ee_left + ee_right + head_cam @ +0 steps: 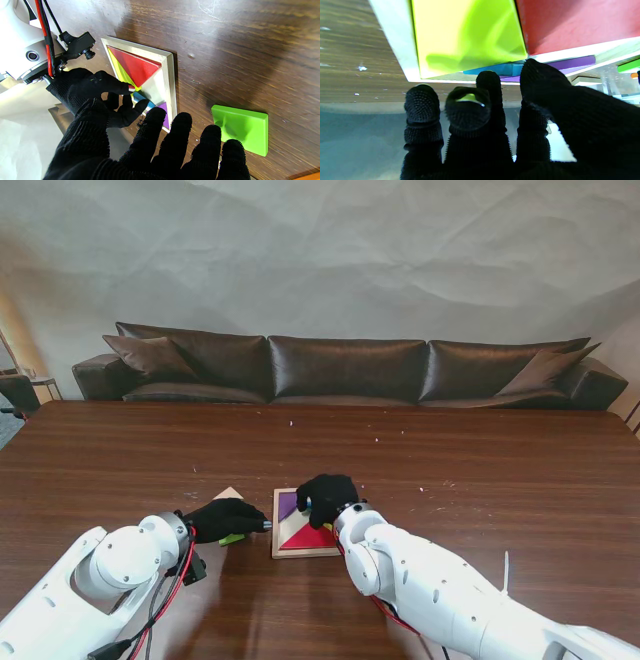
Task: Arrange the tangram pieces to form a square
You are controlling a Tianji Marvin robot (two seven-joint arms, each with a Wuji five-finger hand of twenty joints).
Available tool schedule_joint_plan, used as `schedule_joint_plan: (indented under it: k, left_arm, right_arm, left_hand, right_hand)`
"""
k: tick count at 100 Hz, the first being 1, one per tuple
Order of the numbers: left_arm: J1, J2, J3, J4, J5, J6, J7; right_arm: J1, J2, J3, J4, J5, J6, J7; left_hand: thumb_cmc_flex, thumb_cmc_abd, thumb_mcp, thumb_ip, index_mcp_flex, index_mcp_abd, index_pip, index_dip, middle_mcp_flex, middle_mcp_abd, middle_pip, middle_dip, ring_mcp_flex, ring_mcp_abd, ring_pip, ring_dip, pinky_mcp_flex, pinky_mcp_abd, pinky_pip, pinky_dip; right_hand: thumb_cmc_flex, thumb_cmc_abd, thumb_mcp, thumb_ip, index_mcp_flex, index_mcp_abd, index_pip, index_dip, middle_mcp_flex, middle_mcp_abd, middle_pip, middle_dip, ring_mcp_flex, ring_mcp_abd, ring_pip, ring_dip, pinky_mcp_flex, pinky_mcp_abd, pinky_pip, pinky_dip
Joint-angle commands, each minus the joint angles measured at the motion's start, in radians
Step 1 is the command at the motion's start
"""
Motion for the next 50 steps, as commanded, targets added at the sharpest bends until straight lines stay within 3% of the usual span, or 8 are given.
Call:
schedule_joint_plan:
  k: [1,26,28,30,50]
  left_arm:
    - [0.002,-0.002,-0.001,-0.001,-0.003,-0.003,-0.020]
    - [0.002,-0.002,-0.001,0.000,-0.003,-0.004,-0.019]
    - [0.002,-0.002,-0.002,0.000,-0.003,-0.004,-0.019]
    - [0.003,-0.002,-0.002,0.000,-0.003,-0.004,-0.018]
    - [0.003,-0.002,-0.003,0.000,-0.003,-0.006,-0.019]
  right_arm:
    - [-0.001,0.002,-0.005,-0.005,-0.009,0.006,0.017]
    - [0.009,0.000,-0.022,0.000,-0.014,0.024,0.034]
    - [0.010,0.000,-0.023,0.001,-0.014,0.025,0.035]
    - [0.010,0.000,-0.024,0.001,-0.015,0.026,0.036]
    - [0.010,0.005,-0.026,-0.010,-0.020,0.042,0.050]
  left_hand:
    - [0.011,0.027,0.006,0.026,0.019,0.005,0.000,0.004,0.012,0.006,-0.004,0.011,0.024,0.017,0.015,0.015,0.006,0.017,0.006,0.007]
    - [0.011,0.026,0.007,0.026,0.021,0.005,0.001,0.005,0.013,0.008,-0.004,0.011,0.024,0.017,0.015,0.015,0.006,0.018,0.006,0.007]
    - [0.011,0.026,0.007,0.026,0.018,0.006,0.000,0.004,0.013,0.008,-0.004,0.011,0.024,0.016,0.015,0.015,0.006,0.018,0.006,0.007]
    - [0.011,0.026,0.007,0.026,0.020,0.005,0.000,0.005,0.014,0.007,-0.004,0.011,0.025,0.017,0.016,0.015,0.007,0.019,0.006,0.007]
    - [0.011,0.026,0.007,0.026,0.022,0.005,0.001,0.005,0.014,0.008,-0.003,0.012,0.025,0.016,0.016,0.015,0.007,0.019,0.006,0.007]
  right_hand:
    - [-0.005,0.023,0.043,0.028,-0.018,0.011,-0.005,-0.007,-0.044,-0.010,0.018,0.022,0.026,-0.018,0.023,0.006,0.089,0.012,0.052,0.033]
    - [-0.016,0.041,0.040,0.041,-0.048,0.058,-0.035,0.011,-0.076,-0.004,0.029,0.026,0.014,-0.023,0.026,0.005,0.080,0.004,0.056,0.030]
    - [-0.016,0.043,0.039,0.042,-0.046,0.062,-0.068,0.075,-0.080,-0.005,0.039,0.019,0.012,-0.023,0.030,0.001,0.080,0.004,0.058,0.025]
    - [-0.017,0.044,0.038,0.043,-0.051,0.067,-0.078,0.091,-0.082,-0.004,0.041,0.017,0.012,-0.024,0.030,0.000,0.079,0.004,0.058,0.023]
    - [-0.029,0.052,0.038,0.050,-0.093,0.138,-0.100,0.101,-0.098,0.002,0.041,0.021,0.003,-0.028,0.032,0.000,0.073,0.003,0.059,0.023]
